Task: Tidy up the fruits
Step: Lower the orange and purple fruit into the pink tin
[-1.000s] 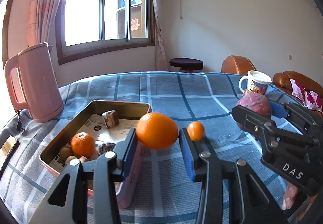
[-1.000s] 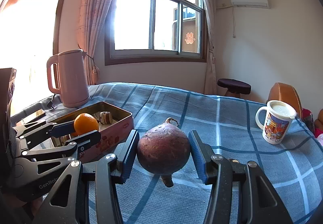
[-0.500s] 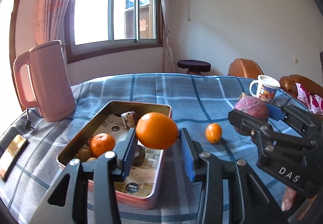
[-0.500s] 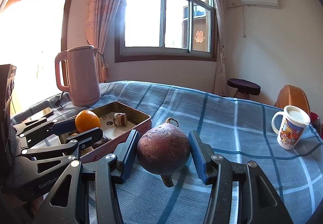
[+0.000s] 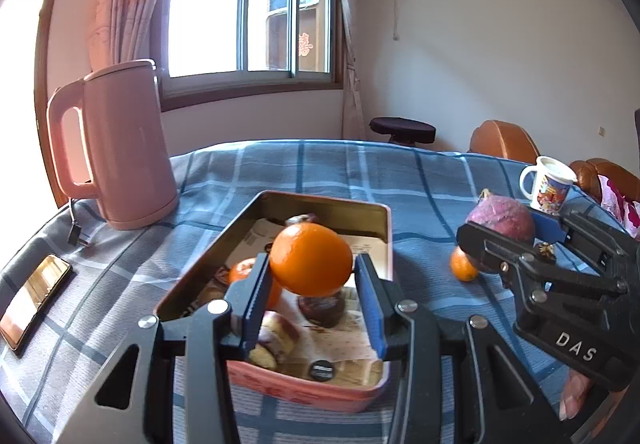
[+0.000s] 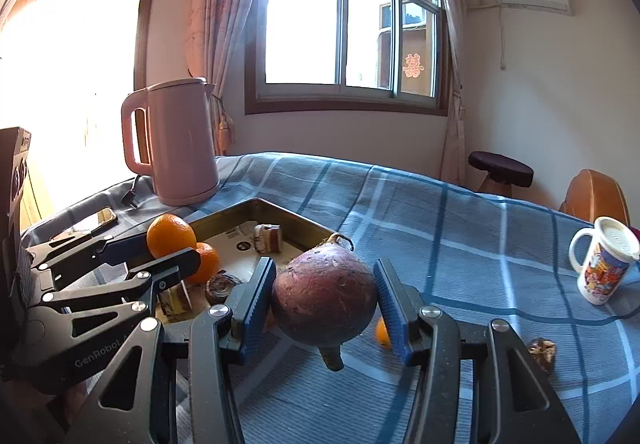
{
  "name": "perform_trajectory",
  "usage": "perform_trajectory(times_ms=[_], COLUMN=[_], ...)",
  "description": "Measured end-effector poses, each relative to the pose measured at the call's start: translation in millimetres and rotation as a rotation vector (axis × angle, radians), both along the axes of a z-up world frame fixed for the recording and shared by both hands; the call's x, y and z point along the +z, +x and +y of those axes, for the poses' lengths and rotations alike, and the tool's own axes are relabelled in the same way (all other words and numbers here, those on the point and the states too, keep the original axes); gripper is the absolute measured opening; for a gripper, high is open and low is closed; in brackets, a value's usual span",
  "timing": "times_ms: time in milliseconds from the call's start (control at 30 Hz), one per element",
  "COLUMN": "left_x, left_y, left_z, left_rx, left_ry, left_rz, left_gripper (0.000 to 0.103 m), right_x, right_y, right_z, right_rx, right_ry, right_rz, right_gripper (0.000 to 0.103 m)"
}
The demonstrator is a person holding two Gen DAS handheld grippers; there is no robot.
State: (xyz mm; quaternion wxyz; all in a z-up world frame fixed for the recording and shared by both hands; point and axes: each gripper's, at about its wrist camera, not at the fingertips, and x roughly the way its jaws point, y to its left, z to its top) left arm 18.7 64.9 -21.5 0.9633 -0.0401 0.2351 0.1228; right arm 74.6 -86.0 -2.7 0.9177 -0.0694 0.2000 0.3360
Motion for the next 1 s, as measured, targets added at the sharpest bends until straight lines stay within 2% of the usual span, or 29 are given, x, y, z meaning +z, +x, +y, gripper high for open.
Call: perform_trajectory(times_ms=[600,1000], left_x=[-1,-12], left_y=[4,14], left_z=[45,67], left_rx=[0.071,0.097], left_ry=[-0.003,-0.026], left_rz=[0.048,0.116], left_gripper=[0.044,0.044], right_x=[-2,-14], right_y=[9,17], right_z=[51,76], right_rx=[0.078,0.121], right_ry=[-0.003,0.008], right_rz=[0.046,0.124], right_gripper=[0.053,0.053])
